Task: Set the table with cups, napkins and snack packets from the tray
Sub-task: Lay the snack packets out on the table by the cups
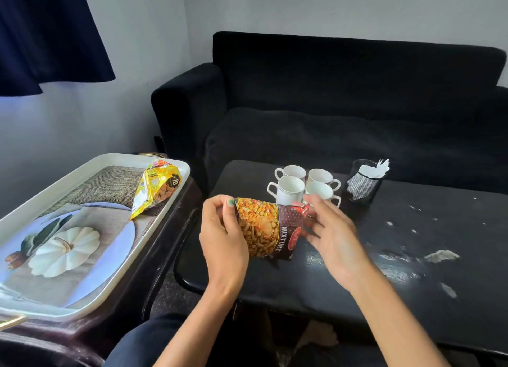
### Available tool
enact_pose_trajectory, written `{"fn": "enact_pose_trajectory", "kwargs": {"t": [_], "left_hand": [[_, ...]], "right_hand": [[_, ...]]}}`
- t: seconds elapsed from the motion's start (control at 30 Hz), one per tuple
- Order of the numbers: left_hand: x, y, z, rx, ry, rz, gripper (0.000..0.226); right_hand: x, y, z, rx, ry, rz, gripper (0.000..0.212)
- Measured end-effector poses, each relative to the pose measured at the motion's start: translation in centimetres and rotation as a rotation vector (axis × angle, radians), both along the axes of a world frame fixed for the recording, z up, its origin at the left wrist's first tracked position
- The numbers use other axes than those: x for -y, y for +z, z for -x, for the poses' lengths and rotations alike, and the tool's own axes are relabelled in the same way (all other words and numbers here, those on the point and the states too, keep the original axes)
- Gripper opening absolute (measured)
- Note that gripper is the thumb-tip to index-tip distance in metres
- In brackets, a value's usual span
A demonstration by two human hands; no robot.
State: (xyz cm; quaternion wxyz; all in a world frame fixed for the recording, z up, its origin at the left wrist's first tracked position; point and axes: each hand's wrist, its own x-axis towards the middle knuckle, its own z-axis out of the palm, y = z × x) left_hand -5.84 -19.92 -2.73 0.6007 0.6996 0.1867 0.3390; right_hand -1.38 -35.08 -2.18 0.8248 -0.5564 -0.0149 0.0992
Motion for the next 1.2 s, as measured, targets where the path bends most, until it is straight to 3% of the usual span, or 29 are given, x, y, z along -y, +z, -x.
{"fn": "enact_pose_trajectory", "kwargs": {"t": [0.17,0.23,0.47,0.57,0.83,1.03,1.07,1.13,1.2], "left_hand": [[0.3,-0.5,-0.1,-0.017,-0.017,0.04,0.014],[0.2,-0.6,-0.2,-0.027,-0.028,0.051,0.015],[0.3,-0.8,-0.3,-0.052,-0.045,0.064,0.017],[0.2,-0.8,-0.3,-0.06,-0.066,0.056,0.018],[-0.9,0.1,0.1,-0.019,-0.208,-0.432,0.018],[-1.2,-0.3,0.2,-0.057,-0.214,-0.59,0.004],[-1.2,-0.2,0.3,-0.033,-0.258,-0.601,0.008],[-1.2,0.1,0.4,-0.04,-0.42,-0.628,0.037],[-0.8,0.0,0.5,-0.163,-0.617,-0.655,0.062]], "right_hand": [[-0.2,-0.6,0.3,0.125,0.029,0.213,0.036],[-0.2,-1.1,0.3,0.101,-0.015,0.192,0.027],[-0.4,-1.3,-0.2,-0.071,-0.138,-0.031,0.024],[-0.4,-1.5,-0.2,-0.05,-0.196,0.012,0.022],[1.5,-0.4,-1.1,0.312,-0.531,0.3,0.022],[1.8,0.1,-0.4,0.369,-0.463,0.429,0.017],[1.8,0.3,-0.3,0.384,-0.421,0.452,0.017],[1.5,0.8,0.3,0.437,-0.31,0.53,0.016],[1.0,1.0,1.1,0.49,-0.187,0.609,0.016]]}}
